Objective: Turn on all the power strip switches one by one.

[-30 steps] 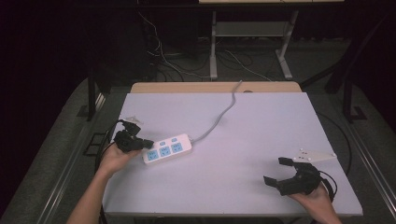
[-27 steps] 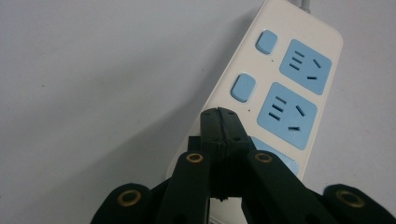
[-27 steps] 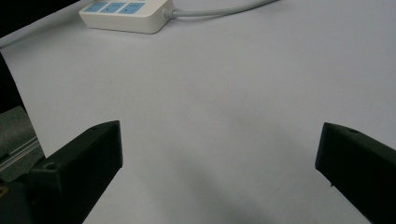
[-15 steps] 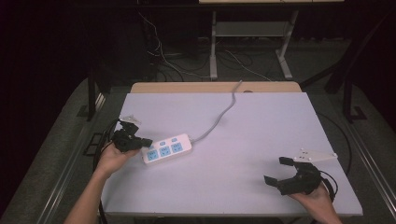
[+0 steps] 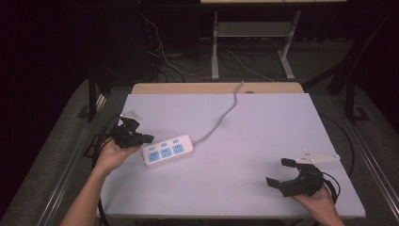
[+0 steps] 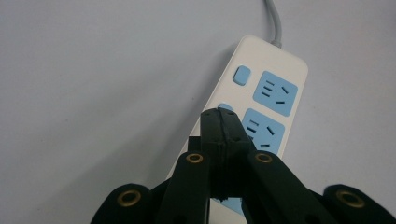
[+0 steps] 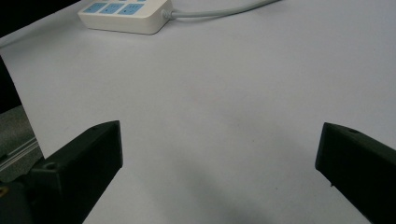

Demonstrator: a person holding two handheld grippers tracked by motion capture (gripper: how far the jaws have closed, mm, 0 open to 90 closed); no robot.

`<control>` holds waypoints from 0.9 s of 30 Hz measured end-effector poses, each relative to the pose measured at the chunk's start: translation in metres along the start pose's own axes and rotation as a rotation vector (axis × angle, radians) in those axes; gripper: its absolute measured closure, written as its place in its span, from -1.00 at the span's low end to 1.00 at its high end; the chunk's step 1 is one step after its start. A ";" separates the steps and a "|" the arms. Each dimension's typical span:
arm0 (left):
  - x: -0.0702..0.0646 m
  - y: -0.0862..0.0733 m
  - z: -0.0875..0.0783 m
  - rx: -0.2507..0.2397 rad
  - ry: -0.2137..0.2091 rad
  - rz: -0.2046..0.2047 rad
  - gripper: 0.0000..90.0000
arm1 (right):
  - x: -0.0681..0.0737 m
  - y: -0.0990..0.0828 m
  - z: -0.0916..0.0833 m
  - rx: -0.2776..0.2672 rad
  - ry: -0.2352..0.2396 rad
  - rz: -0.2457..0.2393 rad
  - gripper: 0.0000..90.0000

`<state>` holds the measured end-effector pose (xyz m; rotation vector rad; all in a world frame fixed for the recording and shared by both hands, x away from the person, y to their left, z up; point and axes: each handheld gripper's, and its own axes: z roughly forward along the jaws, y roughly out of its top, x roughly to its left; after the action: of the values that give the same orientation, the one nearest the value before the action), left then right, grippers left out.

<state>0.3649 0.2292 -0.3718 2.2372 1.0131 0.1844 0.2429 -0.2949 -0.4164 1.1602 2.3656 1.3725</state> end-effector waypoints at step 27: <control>-0.008 0.019 0.014 0.013 -0.009 0.047 0.99 | 0.000 0.000 0.000 0.002 0.003 -0.002 -0.99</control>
<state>0.3760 0.2071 -0.3699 2.2730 0.9605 0.1881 0.2428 -0.2950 -0.4166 1.1564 2.3697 1.3727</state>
